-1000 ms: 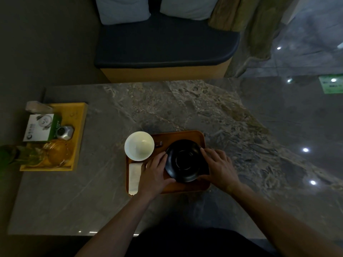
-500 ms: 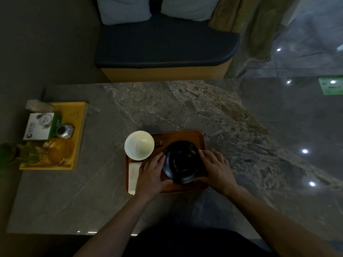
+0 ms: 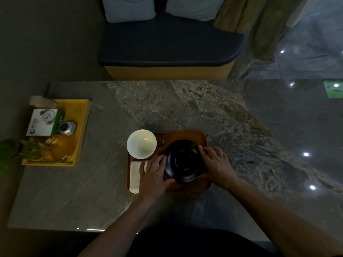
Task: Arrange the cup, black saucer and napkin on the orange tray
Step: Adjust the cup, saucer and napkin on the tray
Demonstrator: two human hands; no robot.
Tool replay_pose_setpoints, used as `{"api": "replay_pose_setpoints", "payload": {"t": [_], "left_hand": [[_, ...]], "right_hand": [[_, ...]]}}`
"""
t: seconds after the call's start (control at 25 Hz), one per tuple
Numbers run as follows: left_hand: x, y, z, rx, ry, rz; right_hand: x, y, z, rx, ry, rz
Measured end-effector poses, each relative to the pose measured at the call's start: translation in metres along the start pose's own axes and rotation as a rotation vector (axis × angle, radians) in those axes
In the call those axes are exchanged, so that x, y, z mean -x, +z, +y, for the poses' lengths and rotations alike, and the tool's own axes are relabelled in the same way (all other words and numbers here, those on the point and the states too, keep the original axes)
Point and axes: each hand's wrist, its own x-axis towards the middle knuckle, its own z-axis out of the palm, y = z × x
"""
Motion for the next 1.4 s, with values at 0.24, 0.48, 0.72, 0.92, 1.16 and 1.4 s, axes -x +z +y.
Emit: {"api": "replay_pose_setpoints", "payload": {"t": [0.24,0.48,0.72,0.92,1.16,1.4], "left_hand": [[-0.009,0.000,-0.011,0.109,0.027,-0.083],[-0.006,0.000,-0.009,0.196,0.038,-0.073],[0.006,0.003,-0.002,0.177,0.019,-0.011],[0.001,0.002,-0.003,0.177,0.027,-0.004],[-0.002,-0.002,-0.009,0.178,0.034,0.014],[-0.004,-0.006,-0.012,0.190,0.040,0.018]], "right_hand": [[0.011,0.007,-0.012,-0.023,0.075,0.020],[0.017,0.009,-0.016,-0.076,0.112,0.043],[0.012,0.005,-0.011,-0.096,0.115,0.028],[0.014,0.007,-0.015,-0.109,0.123,0.069],[0.016,0.010,-0.019,-0.074,0.136,0.073],[0.019,0.012,-0.027,-0.109,0.150,0.092]]}}
